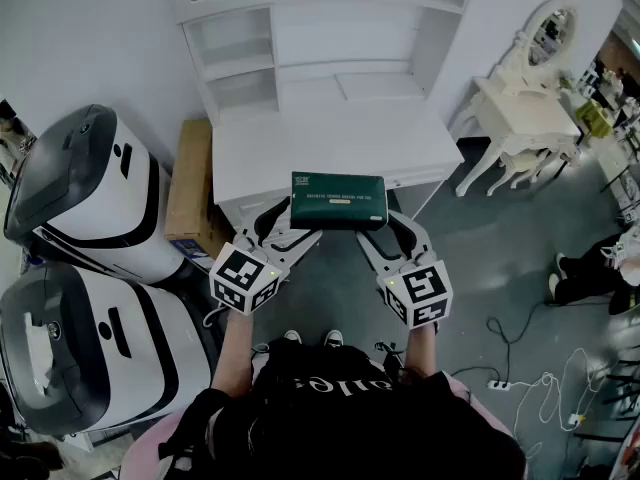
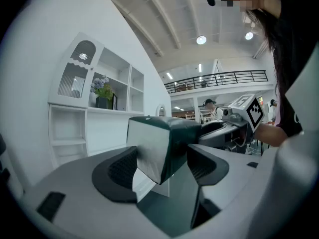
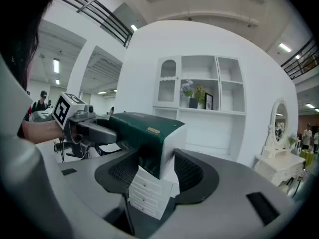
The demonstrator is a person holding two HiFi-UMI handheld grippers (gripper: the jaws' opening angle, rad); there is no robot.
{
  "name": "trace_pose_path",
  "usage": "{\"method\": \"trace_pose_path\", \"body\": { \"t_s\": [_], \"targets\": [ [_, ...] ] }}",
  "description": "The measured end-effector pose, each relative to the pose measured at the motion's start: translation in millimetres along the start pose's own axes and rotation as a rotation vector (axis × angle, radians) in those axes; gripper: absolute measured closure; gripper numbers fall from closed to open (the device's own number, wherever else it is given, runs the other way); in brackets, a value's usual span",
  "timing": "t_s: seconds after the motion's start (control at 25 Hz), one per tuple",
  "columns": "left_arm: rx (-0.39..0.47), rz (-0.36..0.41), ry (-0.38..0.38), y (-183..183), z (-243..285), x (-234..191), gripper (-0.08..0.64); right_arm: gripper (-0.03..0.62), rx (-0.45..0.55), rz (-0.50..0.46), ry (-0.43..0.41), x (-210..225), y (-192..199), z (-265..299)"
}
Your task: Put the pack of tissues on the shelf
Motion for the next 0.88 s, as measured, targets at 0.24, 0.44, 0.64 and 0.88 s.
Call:
{"method": "trace_pose_path", "body": {
  "t_s": [0.24,0.44,0.64,0.88],
  "targets": [
    [0.000,-0.002,0.004,1,4,-2,0.234,0.350,-0.004,-0.005,0.005,3,1,3],
    [-0.004,-0.002,0.018,2,13,-1,0.235,0.350,-0.003,-0.002,0.019,10,4,2],
    [-0.005,-0.001,0.039,1,29,6,0.234,0.350,-0.007,0.010,0.037,24,8,-4],
    [-0.004,0.002,0.064,-2,55,22,0.233,0.350,-0.011,0.014,0.065,49,14,-19]
  ]
}}
Point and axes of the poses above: the fingertips, and each gripper's own axes: z forward along the fingers, x to its right, y out of its underside, the point moved 1 cm from there along -z, backward along the fingers, and after that the axes turned 4 degrees about -y, right-handed, at the moved point
